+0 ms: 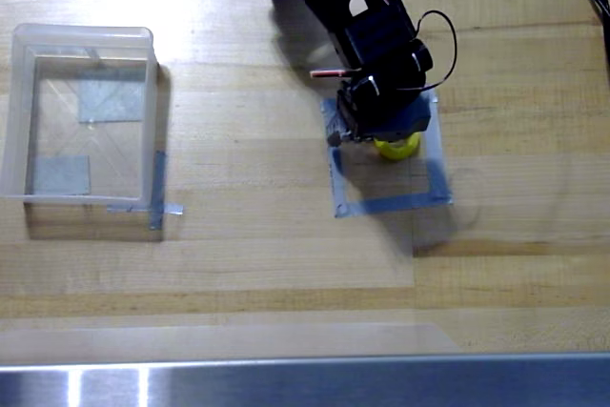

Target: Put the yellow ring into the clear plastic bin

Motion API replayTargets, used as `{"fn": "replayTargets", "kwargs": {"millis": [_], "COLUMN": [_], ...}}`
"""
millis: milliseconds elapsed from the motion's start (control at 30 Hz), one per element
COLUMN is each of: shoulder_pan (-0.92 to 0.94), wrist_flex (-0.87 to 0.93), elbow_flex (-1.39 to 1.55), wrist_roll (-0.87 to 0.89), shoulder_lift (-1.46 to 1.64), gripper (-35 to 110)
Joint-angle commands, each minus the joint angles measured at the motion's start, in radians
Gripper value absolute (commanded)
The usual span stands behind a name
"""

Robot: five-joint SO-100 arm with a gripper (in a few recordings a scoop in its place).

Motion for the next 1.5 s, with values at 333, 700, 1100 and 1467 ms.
{"fn": "replayTargets", "kwargs": {"millis": [333,700,1100,1467], "shoulder_pan": [-0.063,-0.057,-0.057,-0.055], "wrist_flex": [0.008,0.008,0.008,0.008], "elbow_flex": [-0.035,-0.041,-0.048,-0.046], "wrist_roll": [0.006,0.005,0.006,0.005], "shoulder_lift": [0.012,-0.089,-0.101,-0.098], "gripper": [27,27,20,2]}}
